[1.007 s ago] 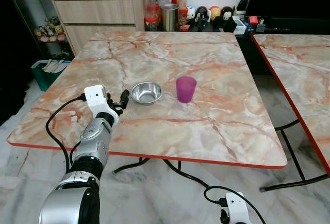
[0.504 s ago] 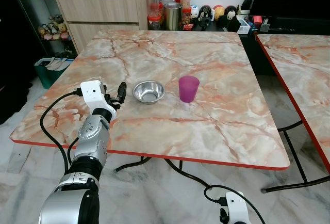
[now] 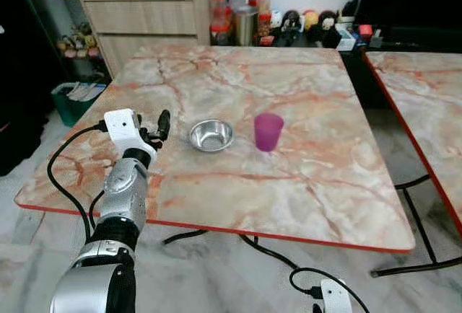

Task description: Setting the table

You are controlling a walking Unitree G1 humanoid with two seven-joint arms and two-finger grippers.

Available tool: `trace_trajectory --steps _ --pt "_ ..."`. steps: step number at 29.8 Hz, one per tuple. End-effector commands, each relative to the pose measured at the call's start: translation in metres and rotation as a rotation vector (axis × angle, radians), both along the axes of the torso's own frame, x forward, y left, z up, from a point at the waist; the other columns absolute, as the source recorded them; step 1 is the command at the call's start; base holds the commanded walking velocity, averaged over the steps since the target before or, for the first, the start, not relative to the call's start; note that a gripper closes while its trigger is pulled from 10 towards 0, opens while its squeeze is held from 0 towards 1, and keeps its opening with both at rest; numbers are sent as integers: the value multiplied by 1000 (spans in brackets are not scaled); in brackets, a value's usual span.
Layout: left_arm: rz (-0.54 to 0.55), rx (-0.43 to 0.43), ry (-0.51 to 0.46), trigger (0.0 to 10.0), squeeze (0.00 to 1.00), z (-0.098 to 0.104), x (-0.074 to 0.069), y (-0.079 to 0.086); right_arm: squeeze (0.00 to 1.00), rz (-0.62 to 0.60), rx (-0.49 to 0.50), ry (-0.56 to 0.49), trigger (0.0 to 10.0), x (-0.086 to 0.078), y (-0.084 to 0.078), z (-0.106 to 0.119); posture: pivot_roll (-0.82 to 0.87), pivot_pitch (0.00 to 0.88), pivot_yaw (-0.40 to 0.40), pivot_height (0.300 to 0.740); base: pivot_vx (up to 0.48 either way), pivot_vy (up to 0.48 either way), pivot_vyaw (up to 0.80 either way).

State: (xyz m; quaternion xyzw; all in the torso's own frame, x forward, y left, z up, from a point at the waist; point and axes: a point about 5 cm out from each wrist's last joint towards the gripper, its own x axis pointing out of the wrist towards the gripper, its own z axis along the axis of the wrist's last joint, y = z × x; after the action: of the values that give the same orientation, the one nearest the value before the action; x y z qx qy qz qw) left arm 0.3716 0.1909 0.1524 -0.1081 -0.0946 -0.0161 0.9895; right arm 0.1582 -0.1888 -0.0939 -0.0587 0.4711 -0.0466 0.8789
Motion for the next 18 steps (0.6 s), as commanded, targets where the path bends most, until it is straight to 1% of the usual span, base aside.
trace_trajectory --steps 1,9,18 --pt "12 7 -14 10000 0 2 -1 4 0 -4 3 7 10000 -3 -1 -1 37 0 25 740 337 0 0" --pt "4 3 -20 10000 0 2 -2 2 0 -17 -3 0 10000 -1 -4 0 36 0 25 740 317 0 0" --pt "-3 1 -23 10000 0 2 -3 2 0 -8 0 4 10000 -2 -1 -1 42 0 29 740 0 0 0"
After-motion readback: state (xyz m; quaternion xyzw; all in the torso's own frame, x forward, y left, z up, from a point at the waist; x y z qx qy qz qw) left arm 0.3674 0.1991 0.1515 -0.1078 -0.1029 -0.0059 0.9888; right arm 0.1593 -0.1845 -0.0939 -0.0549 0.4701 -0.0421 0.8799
